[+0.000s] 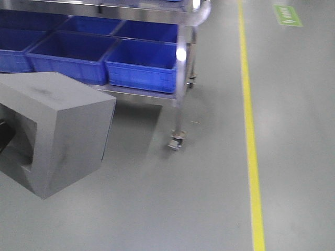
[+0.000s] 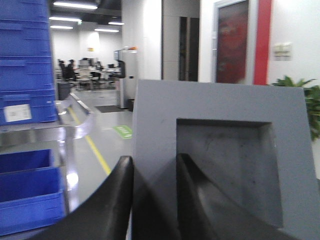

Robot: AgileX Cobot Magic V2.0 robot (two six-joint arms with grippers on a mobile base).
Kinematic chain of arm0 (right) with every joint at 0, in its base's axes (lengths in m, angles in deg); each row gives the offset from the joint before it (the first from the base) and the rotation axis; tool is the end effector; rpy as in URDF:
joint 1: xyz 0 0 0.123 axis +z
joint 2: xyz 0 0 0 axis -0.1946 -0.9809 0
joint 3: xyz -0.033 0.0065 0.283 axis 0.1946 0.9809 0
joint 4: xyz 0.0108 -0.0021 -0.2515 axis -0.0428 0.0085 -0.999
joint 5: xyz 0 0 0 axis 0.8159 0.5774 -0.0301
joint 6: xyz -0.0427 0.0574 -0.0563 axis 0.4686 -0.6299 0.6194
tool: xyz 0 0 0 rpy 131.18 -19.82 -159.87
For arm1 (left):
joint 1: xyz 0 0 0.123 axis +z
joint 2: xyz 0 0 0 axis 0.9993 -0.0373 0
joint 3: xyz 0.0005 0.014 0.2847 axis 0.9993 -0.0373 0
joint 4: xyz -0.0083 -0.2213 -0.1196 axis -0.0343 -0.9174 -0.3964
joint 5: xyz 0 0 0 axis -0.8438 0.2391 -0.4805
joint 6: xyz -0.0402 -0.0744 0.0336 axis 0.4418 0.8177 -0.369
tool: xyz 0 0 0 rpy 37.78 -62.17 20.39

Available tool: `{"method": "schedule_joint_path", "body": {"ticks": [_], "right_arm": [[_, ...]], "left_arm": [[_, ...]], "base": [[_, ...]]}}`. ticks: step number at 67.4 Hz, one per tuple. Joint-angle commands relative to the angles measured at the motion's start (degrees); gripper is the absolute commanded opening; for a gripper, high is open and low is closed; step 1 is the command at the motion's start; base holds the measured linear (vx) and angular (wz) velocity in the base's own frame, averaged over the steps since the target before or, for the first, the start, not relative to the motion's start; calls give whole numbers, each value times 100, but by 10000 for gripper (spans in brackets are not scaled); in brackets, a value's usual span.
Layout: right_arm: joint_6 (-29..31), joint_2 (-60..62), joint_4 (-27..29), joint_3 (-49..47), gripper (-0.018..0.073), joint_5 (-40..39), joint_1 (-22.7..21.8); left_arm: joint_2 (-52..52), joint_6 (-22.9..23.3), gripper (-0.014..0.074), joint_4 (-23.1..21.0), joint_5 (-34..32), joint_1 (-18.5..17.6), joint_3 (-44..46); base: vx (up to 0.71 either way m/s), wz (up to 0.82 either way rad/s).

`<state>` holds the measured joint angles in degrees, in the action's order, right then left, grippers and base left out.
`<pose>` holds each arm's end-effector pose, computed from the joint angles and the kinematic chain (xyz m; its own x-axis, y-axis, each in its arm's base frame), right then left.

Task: Sort gray base to blue bin
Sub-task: 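Drive the base away from the table holding the block, then drive along the aisle of blue bins to the bin rack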

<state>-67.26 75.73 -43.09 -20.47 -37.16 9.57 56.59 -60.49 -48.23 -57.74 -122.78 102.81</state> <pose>0.0562 -0.0015 0.1839 -0.1565 0.0232 -0.9874 0.0302 0.9994 0.0187 0.0913 -0.0603 0.3389 0.0715 -0.1592 -0.9847 0.5566 0.8255 -0.0931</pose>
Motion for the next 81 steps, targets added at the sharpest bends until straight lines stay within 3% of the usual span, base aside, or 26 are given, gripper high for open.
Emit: {"method": "schedule_joint_path", "body": {"ticks": [1,50,81], "right_arm": [[65,-103,-43,11,-5,-413,-14],[65,-103,-43,11,-5,-413,-14],[65,-103,-43,11,-5,-413,-14]], "left_arm": [[-27,31,-7,-42,-562,-22,186],[-27,31,-7,-42,-562,-22,186],[-27,31,-7,-42,-562,-22,186]], "base": [[31,50],[32,69],[42,40]]}}
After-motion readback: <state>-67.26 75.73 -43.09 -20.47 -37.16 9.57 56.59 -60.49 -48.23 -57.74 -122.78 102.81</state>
